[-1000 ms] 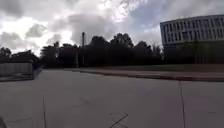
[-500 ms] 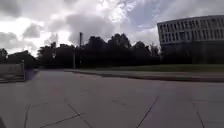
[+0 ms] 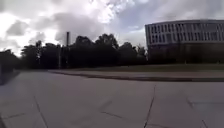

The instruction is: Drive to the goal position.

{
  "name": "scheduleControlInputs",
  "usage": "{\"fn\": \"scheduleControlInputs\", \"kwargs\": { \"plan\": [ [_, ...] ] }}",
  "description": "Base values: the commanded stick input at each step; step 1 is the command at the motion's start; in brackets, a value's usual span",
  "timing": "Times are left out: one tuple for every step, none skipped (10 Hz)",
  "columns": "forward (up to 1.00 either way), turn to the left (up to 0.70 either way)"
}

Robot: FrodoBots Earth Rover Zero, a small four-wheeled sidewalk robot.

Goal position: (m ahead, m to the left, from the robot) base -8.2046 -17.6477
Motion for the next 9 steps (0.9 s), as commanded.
{"fn": "scheduleControlInputs", "kwargs": {
  "plan": [
    [0.7,0.0],
    [0.7,0.0],
    [0.7,0.0],
    [0.7,0.0],
    [0.7,0.0],
    [0.7,0.0],
    [0.7,0.0],
    [0.7,0.0],
    [0.7,-0.16]
  ]
}}
